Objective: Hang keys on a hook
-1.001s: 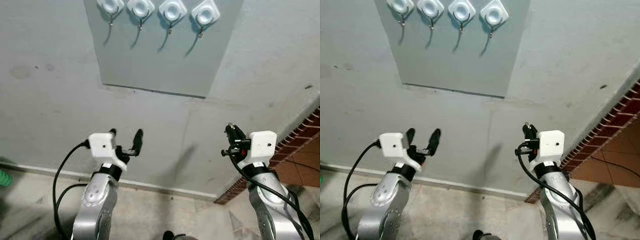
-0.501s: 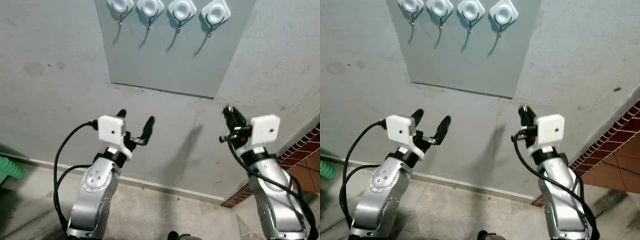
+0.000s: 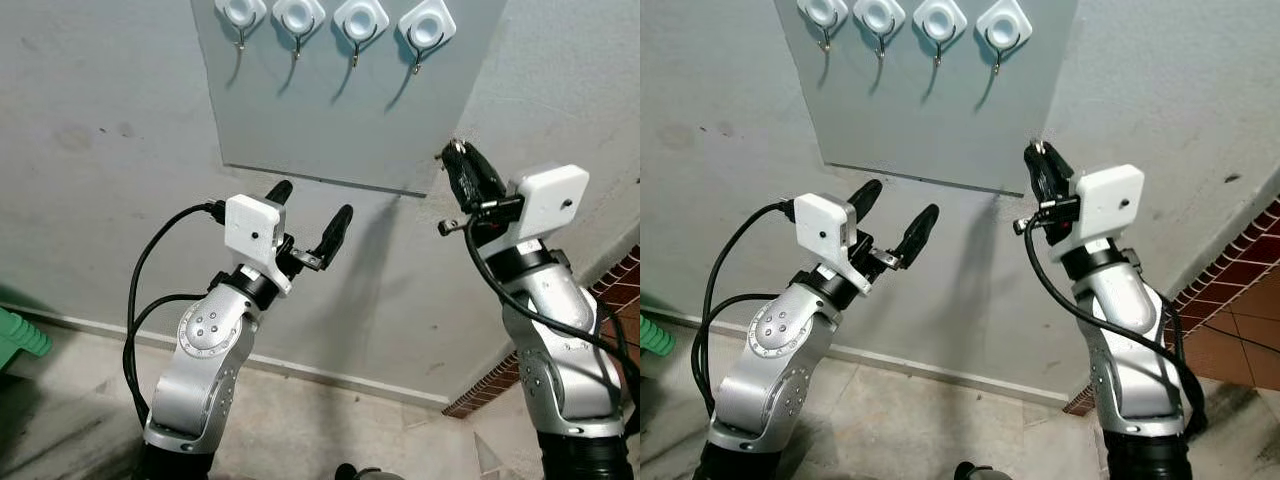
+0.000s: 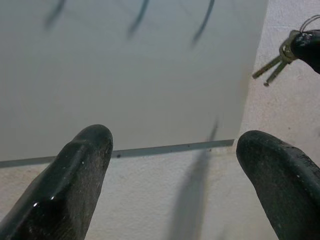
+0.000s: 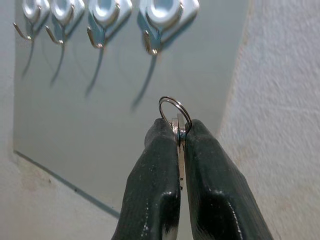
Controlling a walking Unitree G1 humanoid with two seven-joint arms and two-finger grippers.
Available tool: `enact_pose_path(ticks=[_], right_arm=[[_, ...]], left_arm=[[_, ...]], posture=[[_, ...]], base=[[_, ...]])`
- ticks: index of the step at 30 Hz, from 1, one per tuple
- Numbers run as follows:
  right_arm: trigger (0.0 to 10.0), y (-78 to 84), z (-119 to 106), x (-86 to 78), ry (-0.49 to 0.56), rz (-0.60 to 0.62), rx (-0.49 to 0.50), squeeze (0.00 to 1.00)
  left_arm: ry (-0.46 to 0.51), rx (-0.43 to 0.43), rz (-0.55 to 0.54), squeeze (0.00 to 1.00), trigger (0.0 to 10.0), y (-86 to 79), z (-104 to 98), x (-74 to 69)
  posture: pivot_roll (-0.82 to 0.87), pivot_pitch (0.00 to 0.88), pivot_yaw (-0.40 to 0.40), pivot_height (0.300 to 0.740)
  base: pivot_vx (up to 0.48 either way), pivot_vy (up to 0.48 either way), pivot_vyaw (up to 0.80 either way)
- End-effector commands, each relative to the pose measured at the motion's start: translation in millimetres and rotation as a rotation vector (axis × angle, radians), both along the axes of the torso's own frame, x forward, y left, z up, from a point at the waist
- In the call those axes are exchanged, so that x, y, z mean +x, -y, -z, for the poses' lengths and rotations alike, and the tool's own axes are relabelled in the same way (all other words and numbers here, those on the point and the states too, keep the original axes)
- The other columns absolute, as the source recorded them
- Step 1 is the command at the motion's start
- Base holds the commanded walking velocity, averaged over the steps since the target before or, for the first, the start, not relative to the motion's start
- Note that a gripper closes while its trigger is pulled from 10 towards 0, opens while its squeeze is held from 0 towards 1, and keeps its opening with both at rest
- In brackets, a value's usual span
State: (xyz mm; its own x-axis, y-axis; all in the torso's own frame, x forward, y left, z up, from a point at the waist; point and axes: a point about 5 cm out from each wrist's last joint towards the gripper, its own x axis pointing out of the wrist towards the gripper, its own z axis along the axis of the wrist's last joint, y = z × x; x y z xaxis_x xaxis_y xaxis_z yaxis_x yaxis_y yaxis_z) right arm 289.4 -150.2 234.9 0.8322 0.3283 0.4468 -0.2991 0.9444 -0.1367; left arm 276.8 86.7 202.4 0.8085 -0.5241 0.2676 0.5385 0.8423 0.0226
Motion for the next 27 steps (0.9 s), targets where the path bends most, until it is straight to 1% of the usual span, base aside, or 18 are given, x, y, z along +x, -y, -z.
enact_pose_path(ticks=[1,6,8,10,13,18,27], right_arm=[[10.0,1.8,-6,2.0,0.014,-0.009,-0.006,0.0],[10.0,-0.9,-15,10.2,0.043,-0.037,-0.013,0.0],[10.0,-2.0,-20,17.1,0.055,-0.048,-0.023,0.0],[10.0,-2.1,-21,18.7,0.058,-0.05,-0.024,0.0],[10.0,-2.3,-27,28.9,0.069,-0.057,-0.025,0.0],[10.0,-1.7,-31,43.4,0.061,-0.06,0.003,0.0],[10.0,-2.6,-36,54.3,0.061,-0.063,0.012,0.0]], left_arm=[[0.034,-0.013,0.026,0.0,10.0,2.8,-12,-2.5],[0.037,-0.013,0.03,0.0,10.0,4.2,-15,-1.8],[0.037,-0.013,0.034,0.0,10.0,5.1,-17,-1.0],[0.037,-0.012,0.036,0.0,10.0,5.4,-17,-0.9],[0.039,-0.013,0.045,0.0,10.0,7.0,-21,-0.5],[0.045,-0.019,0.057,0.0,10.0,10.9,-27,-1.9],[0.037,-0.026,0.074,0.0,10.0,16.0,-28,-6.2]], posture=[[-0.01,0.135,-0.038,0.74],[-0.01,0.137,-0.041,0.74],[-0.01,0.142,-0.043,0.74],[-0.01,0.142,-0.043,0.74],[0.0,0.15,-0.046,0.74],[0.0,0.166,-0.047,0.74],[0.01,0.182,-0.047,0.74]], base=[[0.0,0.0,0.0],[0.0,0.0,0.0],[0.0,0.0,0.0],[0.0,0.0,0.0],[0.0,0.0,0.0],[0.0,0.0,0.0],[0.0,0.0,0.0]])
